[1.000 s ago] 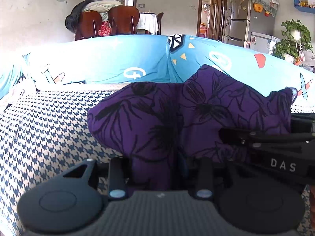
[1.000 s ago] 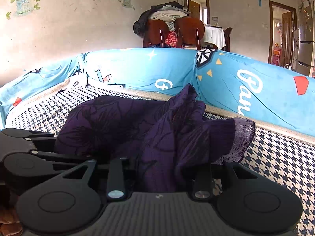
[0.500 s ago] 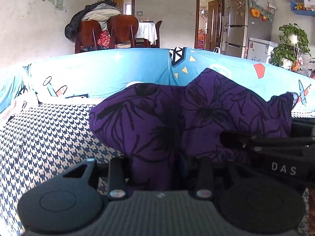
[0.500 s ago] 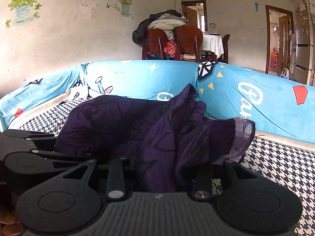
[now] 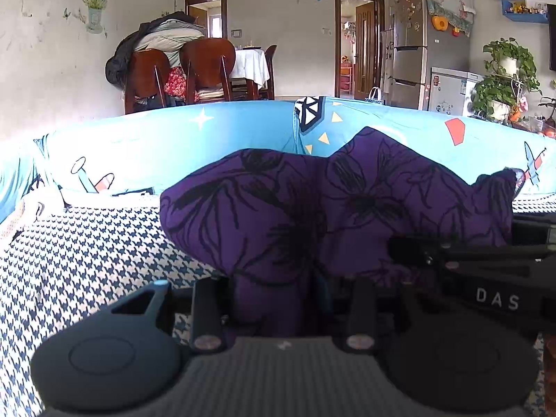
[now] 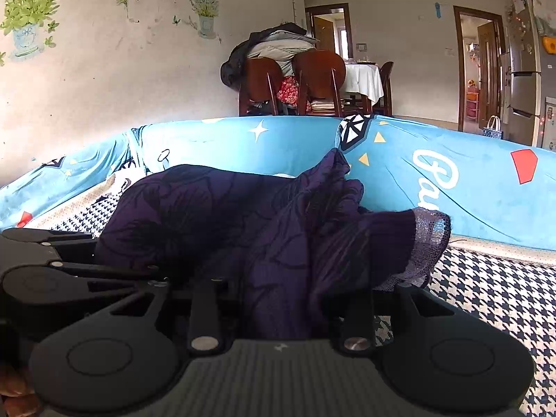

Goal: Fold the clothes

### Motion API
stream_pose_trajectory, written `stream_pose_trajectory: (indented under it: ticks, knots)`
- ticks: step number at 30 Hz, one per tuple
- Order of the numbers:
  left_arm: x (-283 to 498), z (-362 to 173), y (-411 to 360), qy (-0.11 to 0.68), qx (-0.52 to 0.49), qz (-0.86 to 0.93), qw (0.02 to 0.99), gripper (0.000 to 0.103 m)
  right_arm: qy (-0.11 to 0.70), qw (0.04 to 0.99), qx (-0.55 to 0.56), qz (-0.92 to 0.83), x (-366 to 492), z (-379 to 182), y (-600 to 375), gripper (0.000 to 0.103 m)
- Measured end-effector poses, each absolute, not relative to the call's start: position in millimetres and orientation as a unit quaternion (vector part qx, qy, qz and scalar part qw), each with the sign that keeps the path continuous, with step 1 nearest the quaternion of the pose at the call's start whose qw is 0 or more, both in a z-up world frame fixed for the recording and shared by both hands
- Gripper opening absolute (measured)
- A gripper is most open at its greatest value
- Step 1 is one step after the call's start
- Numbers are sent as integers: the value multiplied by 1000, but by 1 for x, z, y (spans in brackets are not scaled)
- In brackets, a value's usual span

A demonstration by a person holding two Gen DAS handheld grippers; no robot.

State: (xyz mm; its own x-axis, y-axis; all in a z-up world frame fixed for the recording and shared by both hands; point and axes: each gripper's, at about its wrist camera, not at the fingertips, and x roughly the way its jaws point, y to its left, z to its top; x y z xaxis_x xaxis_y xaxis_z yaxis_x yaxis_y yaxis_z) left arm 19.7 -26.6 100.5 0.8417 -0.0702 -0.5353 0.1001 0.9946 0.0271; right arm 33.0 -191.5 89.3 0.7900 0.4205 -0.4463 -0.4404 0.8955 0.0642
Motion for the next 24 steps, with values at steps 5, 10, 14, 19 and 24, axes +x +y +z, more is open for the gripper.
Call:
stream_pose_trajectory:
  ticks: [5, 10, 14, 19, 24]
  knots:
    - [29, 103, -25, 275, 35, -47, 960, 35, 229, 948, -13, 221, 39, 91, -188, 38]
    - [40, 103, -24, 273, 42, -49, 960, 35, 231, 949, -6, 214, 47, 90, -184, 38]
    - [49, 100, -22, 273, 46, -49, 960, 35, 231, 950, -3, 211, 53, 88, -181, 38]
    - [60, 95, -19, 276, 44, -45, 959, 35, 234, 950, -3, 208, 61, 86, -175, 38]
    - [70, 92, -13, 277, 37, -43, 959, 35, 232, 951, -4, 206, 68, 85, -170, 38]
